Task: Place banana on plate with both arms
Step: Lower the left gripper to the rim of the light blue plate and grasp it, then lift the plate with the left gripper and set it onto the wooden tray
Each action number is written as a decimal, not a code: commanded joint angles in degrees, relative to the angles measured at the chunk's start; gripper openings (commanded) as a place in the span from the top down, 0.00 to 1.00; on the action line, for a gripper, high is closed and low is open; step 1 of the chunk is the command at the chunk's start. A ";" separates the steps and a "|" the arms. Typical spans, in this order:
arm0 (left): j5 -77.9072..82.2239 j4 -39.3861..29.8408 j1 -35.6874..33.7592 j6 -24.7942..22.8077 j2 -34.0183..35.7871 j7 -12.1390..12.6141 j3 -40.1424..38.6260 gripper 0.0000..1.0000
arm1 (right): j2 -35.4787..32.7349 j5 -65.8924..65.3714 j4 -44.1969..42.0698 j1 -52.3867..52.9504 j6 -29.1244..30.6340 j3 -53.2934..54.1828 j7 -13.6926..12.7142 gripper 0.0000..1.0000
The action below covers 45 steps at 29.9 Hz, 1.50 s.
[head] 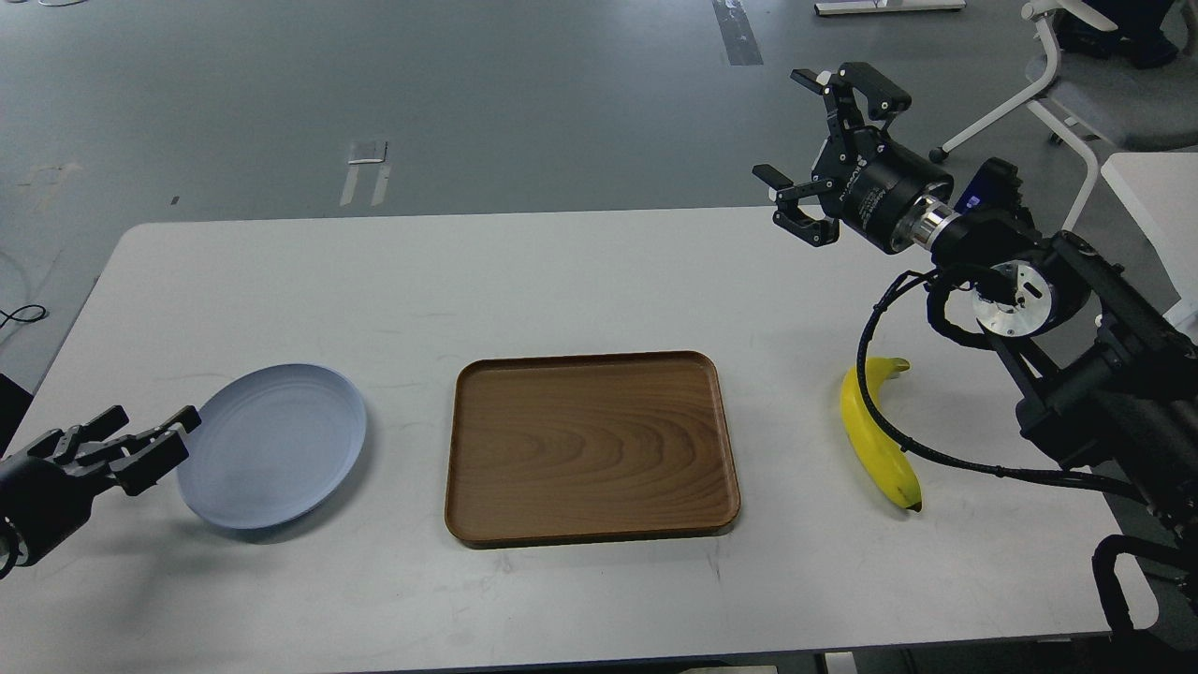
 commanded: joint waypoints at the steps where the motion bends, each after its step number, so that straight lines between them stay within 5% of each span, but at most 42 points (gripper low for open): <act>1: -0.26 1.80 0.09 -0.02 -1.75 0.15 0.44 0.02 | -0.20 0.00 0.00 -0.09 -0.09 0.07 0.00 0.00; 13: -0.08 11.73 -0.26 -0.02 -8.08 -0.20 1.31 0.03 | -0.38 0.00 0.00 -0.44 -1.41 0.07 0.00 0.00; 19: -0.34 13.05 -0.79 -1.65 -8.44 -0.56 1.31 0.11 | -0.11 0.09 0.00 -0.44 -2.29 0.16 0.00 0.00; 24: -0.34 13.67 -0.79 -2.62 -8.44 -0.64 1.23 0.36 | -0.11 0.09 0.00 -0.44 -2.37 -0.01 0.00 0.00; 26: -0.34 13.67 -0.79 -3.85 -8.61 -0.64 1.23 0.67 | -0.11 0.09 0.00 -0.44 -2.46 0.07 0.00 0.00; 29: -0.60 14.02 -0.79 -6.30 -9.05 -0.56 1.23 0.91 | -0.11 0.09 0.00 -0.44 -2.55 0.07 0.00 0.00; 34: -0.69 15.34 -0.79 -6.49 -9.23 -0.56 1.23 1.00 | -0.20 0.09 0.00 -0.53 -2.55 0.34 0.00 0.00; 45: -1.05 13.85 -5.18 -6.75 -9.23 -0.87 0.96 1.00 | 0.06 0.09 0.00 -0.62 -4.57 0.78 0.27 0.00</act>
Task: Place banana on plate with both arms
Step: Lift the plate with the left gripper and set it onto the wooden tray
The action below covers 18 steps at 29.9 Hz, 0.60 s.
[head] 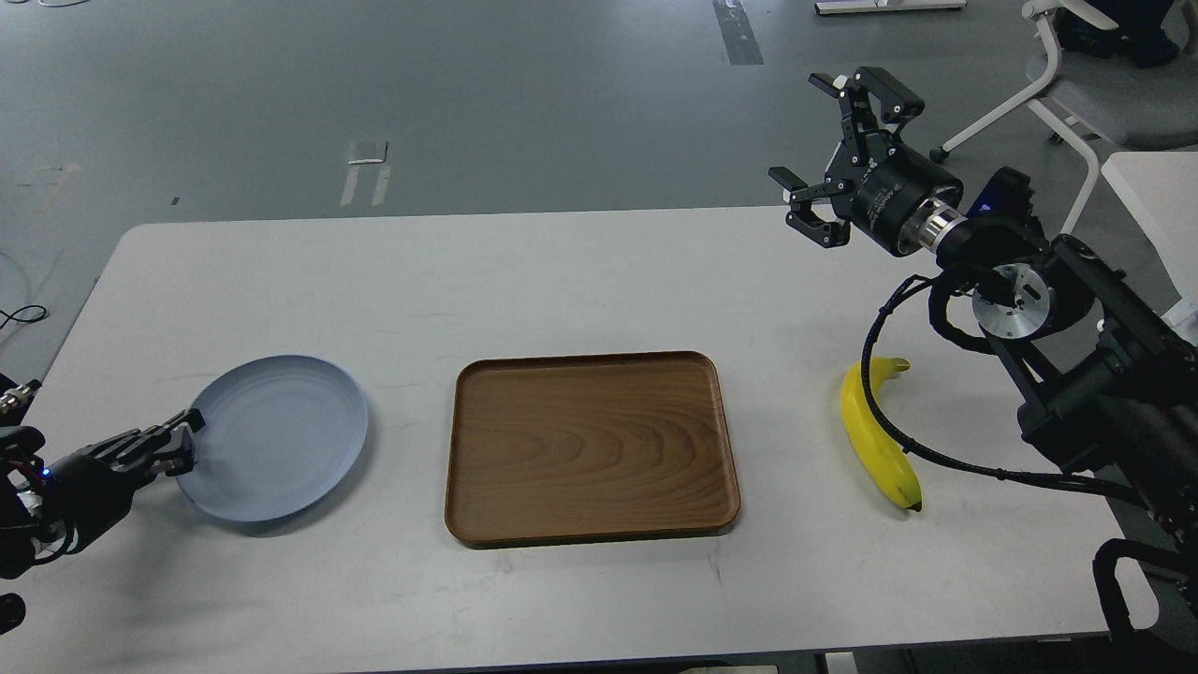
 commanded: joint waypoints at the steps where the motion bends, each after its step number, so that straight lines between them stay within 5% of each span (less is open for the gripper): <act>1: 0.06 -1.31 -1.94 -0.01 0.21 -0.31 0.15 1.00 | 0.02 0.00 0.06 0.08 -0.20 0.17 0.02 0.00; 10: 8.22 -6.76 -14.77 -4.66 -1.45 -0.31 2.08 1.00 | 0.02 0.09 0.06 0.17 -0.29 0.61 0.02 0.00; 18: 16.24 -5.28 -24.62 -12.83 -18.66 -0.31 2.87 1.00 | -0.42 0.09 0.15 0.17 -0.29 1.40 0.02 0.00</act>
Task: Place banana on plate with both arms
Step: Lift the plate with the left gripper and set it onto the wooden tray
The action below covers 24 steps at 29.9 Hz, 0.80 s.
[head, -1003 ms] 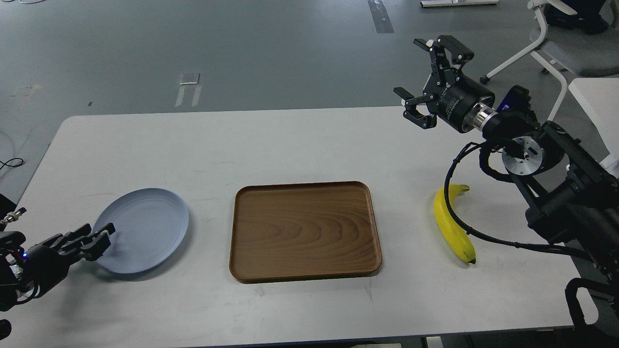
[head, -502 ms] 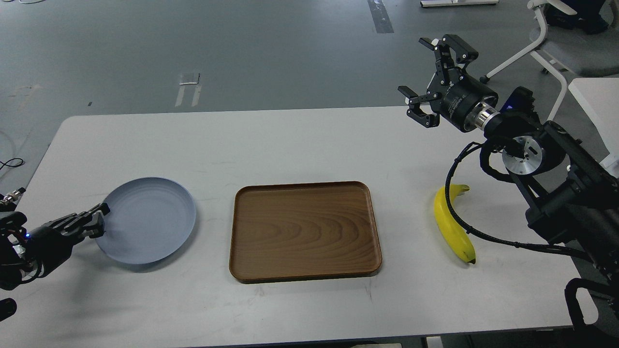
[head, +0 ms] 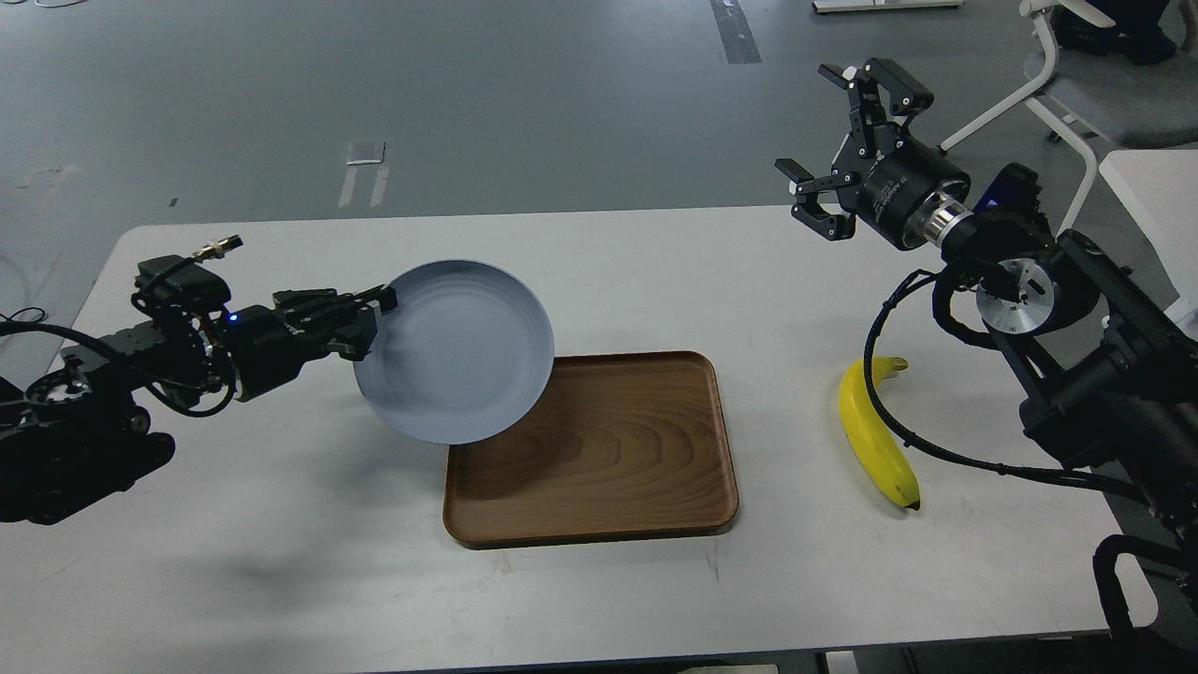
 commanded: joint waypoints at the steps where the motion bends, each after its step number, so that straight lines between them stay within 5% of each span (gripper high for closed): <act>1: 1.04 1.77 -2.79 -3.74 -8.36 0.01 0.80 1.00 | -0.49 0.00 0.05 -0.02 0.02 0.32 -0.01 0.00; 14: 0.87 12.40 -3.41 -3.92 -22.25 0.01 7.74 1.00 | -0.93 0.09 0.14 -0.63 0.01 2.87 -0.01 0.00; 24: 0.78 14.43 -2.09 -3.66 -23.14 0.01 9.50 1.00 | -0.49 0.09 0.14 -0.99 0.02 2.87 -0.01 0.00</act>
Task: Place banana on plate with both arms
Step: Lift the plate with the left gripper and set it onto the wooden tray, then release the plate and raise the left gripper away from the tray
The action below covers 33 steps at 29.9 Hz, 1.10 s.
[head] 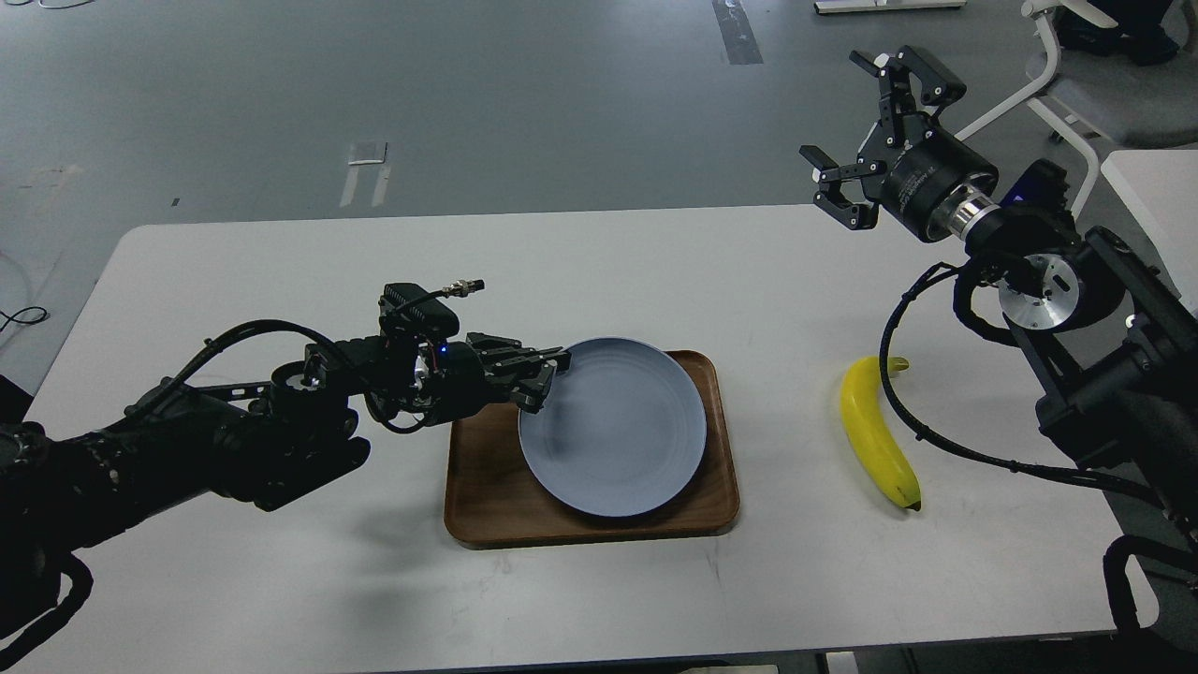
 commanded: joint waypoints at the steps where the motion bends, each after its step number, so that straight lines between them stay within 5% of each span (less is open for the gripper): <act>1: -0.08 0.21 0.91 0.15 0.03 -0.02 0.79 1.00 | 0.24 0.00 -0.02 0.07 0.01 -0.09 -0.01 0.00; 3: 0.01 0.21 1.26 0.15 0.12 -0.02 0.88 1.00 | 0.24 0.00 -0.02 0.07 0.10 -0.18 -0.01 0.00; 5: -0.08 0.21 1.26 0.15 0.30 -0.02 0.79 0.86 | 0.24 0.00 -0.02 0.07 0.10 -0.27 -0.01 0.00; 7: -0.34 0.21 1.35 0.15 0.56 -0.02 0.79 0.26 | 0.24 -0.09 -0.11 0.07 0.10 -0.36 -0.01 0.00; 8: -0.52 0.21 1.35 0.24 0.56 -0.02 0.79 0.19 | 0.24 -0.09 -0.11 0.07 0.10 -0.36 -0.01 0.00; 19: -22.02 -0.75 0.65 4.09 -0.23 -0.02 -2.45 0.02 | -2.22 -1.31 0.42 0.16 2.03 -1.67 -0.27 0.00; 23: -41.10 -2.07 -2.33 4.63 -2.86 -0.02 -9.83 0.02 | -8.71 -13.16 2.96 0.95 5.37 -7.29 -0.01 0.00; 26: -53.30 -2.07 -4.97 2.79 -3.92 -0.02 -14.57 0.02 | -16.43 -24.66 9.18 1.04 5.64 -14.04 3.49 0.12; 27: -57.52 -2.07 -6.28 1.65 -3.75 1.34 -16.59 0.02 | -18.90 -28.79 11.38 1.04 5.64 -16.59 5.42 0.21; 29: -62.11 -2.07 -6.91 -0.11 -3.57 5.29 -19.67 0.02 | -20.94 -32.68 13.33 0.87 5.64 -18.63 6.67 0.21; 30: -66.66 -2.07 -7.00 -2.29 -3.31 9.83 -23.25 0.02 | -22.95 -36.18 15.25 0.43 5.46 -20.03 6.85 0.22; 33: -72.14 -2.60 -6.39 -11.41 -1.56 18.11 -30.56 0.02 | -27.87 -42.69 18.95 -1.41 5.90 -22.67 6.15 0.22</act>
